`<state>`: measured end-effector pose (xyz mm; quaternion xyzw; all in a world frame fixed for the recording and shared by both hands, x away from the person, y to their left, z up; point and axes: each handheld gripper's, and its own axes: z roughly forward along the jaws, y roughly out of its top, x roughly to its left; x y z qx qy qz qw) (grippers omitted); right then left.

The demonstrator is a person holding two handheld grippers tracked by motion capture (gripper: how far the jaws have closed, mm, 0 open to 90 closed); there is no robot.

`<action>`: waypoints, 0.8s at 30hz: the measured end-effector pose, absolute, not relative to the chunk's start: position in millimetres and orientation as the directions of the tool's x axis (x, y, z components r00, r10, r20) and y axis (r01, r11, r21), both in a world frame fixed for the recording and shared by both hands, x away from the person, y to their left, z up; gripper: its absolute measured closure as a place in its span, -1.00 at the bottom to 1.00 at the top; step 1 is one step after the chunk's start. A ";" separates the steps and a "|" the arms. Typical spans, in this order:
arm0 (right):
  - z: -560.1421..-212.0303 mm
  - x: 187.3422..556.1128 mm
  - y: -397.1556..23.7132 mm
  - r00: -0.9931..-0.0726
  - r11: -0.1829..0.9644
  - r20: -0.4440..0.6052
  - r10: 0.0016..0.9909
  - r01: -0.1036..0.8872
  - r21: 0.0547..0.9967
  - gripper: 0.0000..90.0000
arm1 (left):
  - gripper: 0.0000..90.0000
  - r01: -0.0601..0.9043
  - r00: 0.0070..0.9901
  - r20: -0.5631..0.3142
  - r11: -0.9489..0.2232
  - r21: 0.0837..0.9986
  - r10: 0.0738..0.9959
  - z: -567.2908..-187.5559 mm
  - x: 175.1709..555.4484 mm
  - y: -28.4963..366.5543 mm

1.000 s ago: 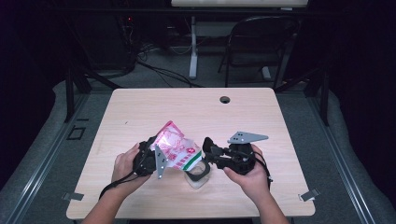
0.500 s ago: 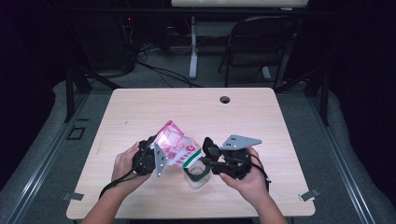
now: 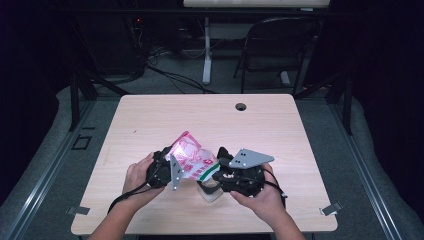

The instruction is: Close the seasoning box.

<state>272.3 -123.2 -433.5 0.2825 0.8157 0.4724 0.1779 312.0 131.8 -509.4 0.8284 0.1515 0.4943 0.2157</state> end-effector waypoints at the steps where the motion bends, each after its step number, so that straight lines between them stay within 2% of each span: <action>1: -433.3 272.0 -123.0 -0.776 0.391 -0.024 0.630 0.291 0.873 0.13 | 0.37 0.039 0.468 0.753 -0.862 0.506 0.463 -510.1 312.1 131.5; 12: -434.5 268.6 -116.2 -0.795 0.422 -0.053 0.604 0.262 0.868 0.16 | 0.37 0.019 0.467 0.767 -0.872 0.489 0.440 -511.7 309.0 127.9; 20: -439.6 271.9 -115.6 -0.806 0.405 -0.009 0.591 0.287 0.868 0.24 | 0.38 0.007 0.463 0.776 -0.877 0.480 0.428 -513.5 307.8 126.2; 24: -440.2 271.8 -114.7 -0.813 0.404 -0.002 0.582 0.287 0.868 0.35 | 0.38 0.001 0.460 0.778 -0.877 0.481 0.427 -514.2 307.2 125.3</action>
